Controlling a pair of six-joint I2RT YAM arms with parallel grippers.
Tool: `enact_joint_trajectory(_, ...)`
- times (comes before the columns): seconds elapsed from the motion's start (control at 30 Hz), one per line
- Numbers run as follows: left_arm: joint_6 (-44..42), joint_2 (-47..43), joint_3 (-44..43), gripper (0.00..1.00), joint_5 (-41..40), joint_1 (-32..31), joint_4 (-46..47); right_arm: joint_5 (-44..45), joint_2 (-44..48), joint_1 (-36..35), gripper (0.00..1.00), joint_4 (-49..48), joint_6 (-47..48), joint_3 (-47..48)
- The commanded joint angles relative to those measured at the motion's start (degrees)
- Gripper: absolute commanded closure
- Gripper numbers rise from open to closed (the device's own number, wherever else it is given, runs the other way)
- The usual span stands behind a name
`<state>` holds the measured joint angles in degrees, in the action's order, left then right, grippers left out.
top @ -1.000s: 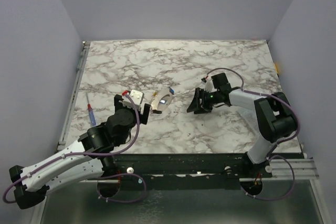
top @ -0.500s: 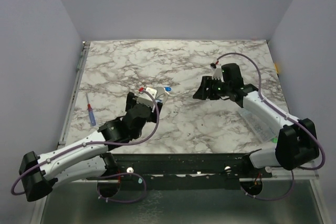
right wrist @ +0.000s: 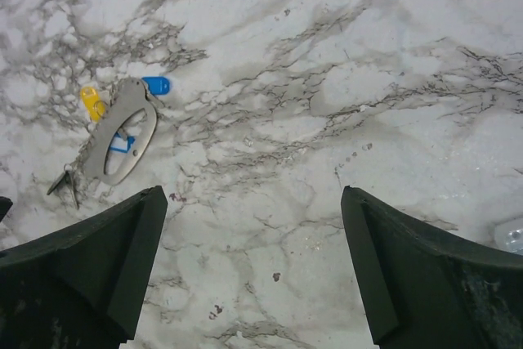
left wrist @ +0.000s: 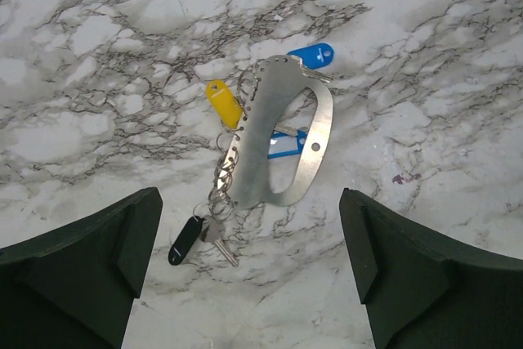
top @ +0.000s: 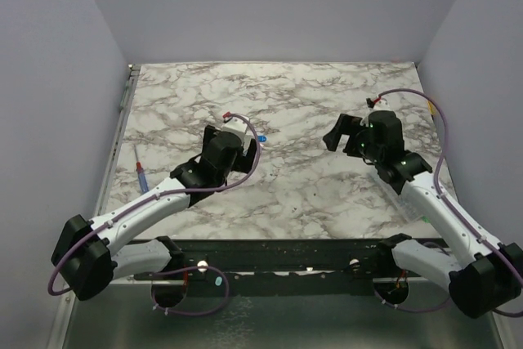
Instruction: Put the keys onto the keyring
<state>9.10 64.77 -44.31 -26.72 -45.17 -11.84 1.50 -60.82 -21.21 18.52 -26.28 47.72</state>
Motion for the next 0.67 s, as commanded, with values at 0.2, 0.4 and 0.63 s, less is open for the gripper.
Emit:
enact_joint_trajectory(0.2,-1.89,-0.90,2.30,0.01,2.73,3.77,6.65,2.82,7.44,-0.23,0.00,-0.80,-2.52,-1.43)
enact_joint_trajectory(0.4,-3.31,-2.69,3.74,0.01,1.51,3.78,7.40,0.69,8.35,-0.19,0.00,-1.98,-3.04,-1.81)
enact_joint_trajectory(0.63,-3.95,-2.92,3.84,0.01,0.78,3.82,7.91,0.40,8.10,-0.23,0.00,-3.89,-4.32,-1.74)
